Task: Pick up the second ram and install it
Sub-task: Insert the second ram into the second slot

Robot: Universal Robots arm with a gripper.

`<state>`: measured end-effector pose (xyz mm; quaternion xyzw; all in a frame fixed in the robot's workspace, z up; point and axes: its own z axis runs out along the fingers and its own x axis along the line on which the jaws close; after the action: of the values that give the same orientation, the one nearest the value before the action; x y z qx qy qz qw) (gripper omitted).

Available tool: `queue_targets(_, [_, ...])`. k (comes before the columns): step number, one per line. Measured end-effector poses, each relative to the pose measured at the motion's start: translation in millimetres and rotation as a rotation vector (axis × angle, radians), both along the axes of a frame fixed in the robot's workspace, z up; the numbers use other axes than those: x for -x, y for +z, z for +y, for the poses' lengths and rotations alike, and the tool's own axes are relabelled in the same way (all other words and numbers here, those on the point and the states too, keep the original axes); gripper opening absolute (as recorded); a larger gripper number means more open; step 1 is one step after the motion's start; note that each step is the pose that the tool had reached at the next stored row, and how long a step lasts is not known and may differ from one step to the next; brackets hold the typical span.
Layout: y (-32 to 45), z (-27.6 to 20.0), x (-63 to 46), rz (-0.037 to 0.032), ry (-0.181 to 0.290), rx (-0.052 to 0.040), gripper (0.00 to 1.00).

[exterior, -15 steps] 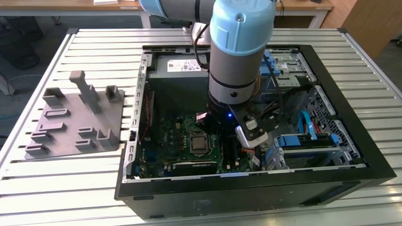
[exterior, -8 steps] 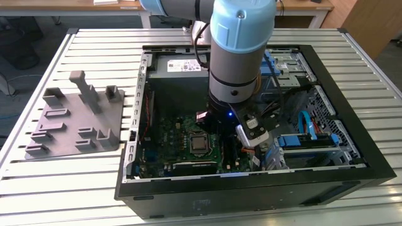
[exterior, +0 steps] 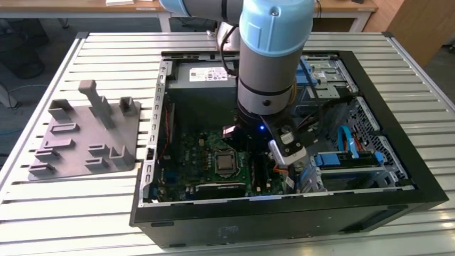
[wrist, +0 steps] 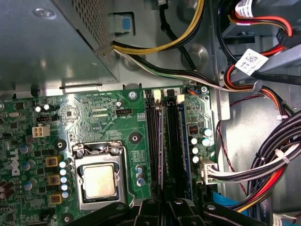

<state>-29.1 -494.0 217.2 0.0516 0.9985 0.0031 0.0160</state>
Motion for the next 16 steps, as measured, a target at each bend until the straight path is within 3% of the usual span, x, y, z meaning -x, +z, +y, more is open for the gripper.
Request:
queue_targets(6, [0.0,0.0,-3.7,0.0071,0.021,0.0002,0.14])
queue_targets(16, [0.1,0.0,-5.1,0.0083,0.079,0.0005,0.14])
